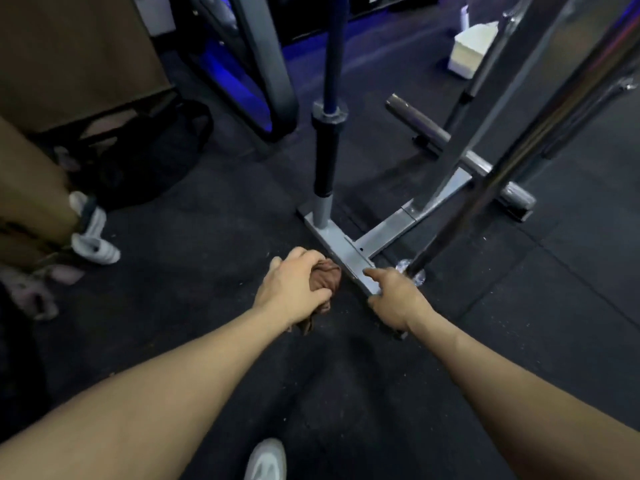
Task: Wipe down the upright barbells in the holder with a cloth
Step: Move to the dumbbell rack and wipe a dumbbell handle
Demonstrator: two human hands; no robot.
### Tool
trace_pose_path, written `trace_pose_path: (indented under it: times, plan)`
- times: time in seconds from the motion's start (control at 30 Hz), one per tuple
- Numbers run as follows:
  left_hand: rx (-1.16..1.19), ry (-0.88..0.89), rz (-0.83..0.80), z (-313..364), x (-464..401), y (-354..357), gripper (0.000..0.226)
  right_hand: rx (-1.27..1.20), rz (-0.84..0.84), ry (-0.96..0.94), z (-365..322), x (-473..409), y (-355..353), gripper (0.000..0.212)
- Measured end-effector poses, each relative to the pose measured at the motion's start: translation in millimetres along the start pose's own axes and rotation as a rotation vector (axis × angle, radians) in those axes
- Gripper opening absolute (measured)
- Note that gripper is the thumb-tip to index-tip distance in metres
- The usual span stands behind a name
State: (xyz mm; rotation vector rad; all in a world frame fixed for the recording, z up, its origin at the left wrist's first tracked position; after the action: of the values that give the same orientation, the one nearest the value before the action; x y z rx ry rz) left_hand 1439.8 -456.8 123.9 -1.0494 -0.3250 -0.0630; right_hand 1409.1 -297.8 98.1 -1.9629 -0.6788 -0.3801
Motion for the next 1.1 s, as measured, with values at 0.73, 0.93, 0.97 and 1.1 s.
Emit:
trace_pose_path:
  times: [0.73, 0.93, 0.97, 1.1]
  plan:
    - [-0.002, -0.192, 0.43, 22, 197, -423, 0.048, 0.233, 0.078, -0.485, -390, 199, -222, 0.059]
    - [0.086, -0.286, 0.54, -6, 219, -502, 0.052, 0.295, 0.11, -0.58, -470, 219, -265, 0.057]
    - [0.093, -0.282, 0.549, -11, 217, -516, 0.052, 0.293, 0.127, -0.593, -486, 216, -272, 0.057]
    - [0.057, -0.239, 0.572, -40, 190, -568, 0.052, 0.285, 0.177, -0.637, -550, 193, -293, 0.053]
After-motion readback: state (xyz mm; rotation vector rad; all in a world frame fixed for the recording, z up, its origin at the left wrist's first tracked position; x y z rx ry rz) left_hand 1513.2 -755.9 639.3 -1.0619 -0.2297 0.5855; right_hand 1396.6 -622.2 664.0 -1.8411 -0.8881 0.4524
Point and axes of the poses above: each hand's wrist, its own x-axis away from the middle knuckle, its own y-axis out of the palm, z = x × y, the point moved 10 cm from there along -x, towards the middle knuckle, and after that the axes turned 3 degrees about -x, right-handed, at the moved point
